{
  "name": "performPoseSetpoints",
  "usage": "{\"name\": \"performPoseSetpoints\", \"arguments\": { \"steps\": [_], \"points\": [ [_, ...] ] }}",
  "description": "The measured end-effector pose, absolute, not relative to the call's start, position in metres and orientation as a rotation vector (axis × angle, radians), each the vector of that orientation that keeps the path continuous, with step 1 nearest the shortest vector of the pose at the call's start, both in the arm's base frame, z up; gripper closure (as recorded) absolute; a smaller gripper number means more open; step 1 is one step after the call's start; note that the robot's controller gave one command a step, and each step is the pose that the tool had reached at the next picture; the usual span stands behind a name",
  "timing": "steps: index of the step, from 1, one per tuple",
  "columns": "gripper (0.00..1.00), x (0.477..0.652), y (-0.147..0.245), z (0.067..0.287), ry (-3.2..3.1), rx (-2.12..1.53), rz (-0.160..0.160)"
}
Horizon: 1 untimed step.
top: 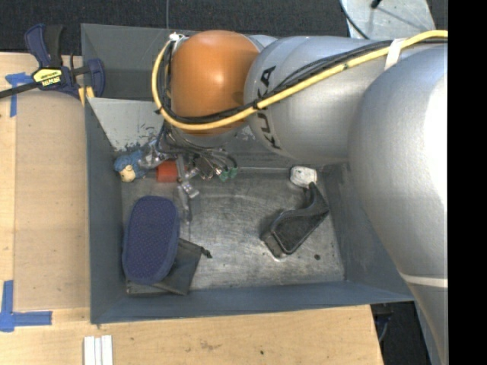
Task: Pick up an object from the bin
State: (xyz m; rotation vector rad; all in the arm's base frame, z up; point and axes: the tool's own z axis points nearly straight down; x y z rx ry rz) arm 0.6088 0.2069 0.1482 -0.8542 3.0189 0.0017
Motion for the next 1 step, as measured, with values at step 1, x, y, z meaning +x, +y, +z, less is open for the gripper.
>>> {"name": "performPoseSetpoints", "arguments": {
  "steps": [1],
  "points": [
    [0.0, 0.5738, 0.2355, 0.0777, 2.846, -1.318, -0.014]
  ]
}}
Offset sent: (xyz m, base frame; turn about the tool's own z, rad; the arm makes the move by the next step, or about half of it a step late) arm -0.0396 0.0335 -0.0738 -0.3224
